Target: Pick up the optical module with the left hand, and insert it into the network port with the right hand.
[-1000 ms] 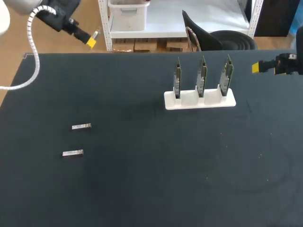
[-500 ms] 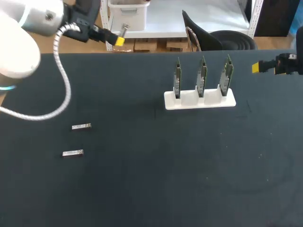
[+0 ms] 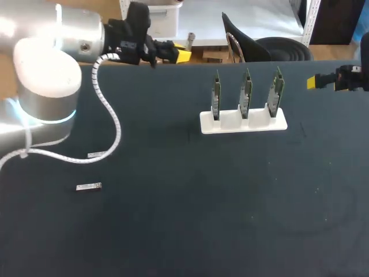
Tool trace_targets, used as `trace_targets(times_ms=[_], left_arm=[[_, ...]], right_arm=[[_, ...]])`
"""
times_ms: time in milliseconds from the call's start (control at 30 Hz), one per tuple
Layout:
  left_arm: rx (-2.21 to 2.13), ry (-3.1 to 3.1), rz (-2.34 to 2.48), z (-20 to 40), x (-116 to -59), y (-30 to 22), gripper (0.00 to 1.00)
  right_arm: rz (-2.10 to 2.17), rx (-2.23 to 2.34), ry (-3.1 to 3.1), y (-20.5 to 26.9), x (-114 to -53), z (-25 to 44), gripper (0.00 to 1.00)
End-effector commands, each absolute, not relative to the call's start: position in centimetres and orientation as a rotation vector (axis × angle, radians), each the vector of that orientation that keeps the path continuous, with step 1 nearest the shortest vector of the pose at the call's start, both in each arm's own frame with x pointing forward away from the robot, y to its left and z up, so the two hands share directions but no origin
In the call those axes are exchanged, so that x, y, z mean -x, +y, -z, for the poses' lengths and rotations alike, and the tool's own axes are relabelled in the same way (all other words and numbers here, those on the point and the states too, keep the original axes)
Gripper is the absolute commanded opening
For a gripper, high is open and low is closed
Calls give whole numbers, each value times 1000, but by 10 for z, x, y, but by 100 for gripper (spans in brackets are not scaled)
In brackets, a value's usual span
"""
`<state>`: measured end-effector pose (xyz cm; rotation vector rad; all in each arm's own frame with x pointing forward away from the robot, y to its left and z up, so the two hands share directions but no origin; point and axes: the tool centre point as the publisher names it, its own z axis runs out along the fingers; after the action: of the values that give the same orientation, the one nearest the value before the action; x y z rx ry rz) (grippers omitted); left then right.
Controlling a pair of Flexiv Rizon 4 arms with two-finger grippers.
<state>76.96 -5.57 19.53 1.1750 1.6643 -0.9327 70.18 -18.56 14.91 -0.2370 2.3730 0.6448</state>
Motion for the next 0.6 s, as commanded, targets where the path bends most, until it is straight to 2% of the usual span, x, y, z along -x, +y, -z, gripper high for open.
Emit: trace_targets(times_ms=[33, 600], left_arm=[[-1123, 1543, 1034, -191, -777, -67, 0], [-1240, 1454, 1135, -178, -754, -103, 0]], right_arm=[[-634, 231, 2375, -185, -700, -150, 100], [-634, 231, 2375, -185, -700, -150, 100]])
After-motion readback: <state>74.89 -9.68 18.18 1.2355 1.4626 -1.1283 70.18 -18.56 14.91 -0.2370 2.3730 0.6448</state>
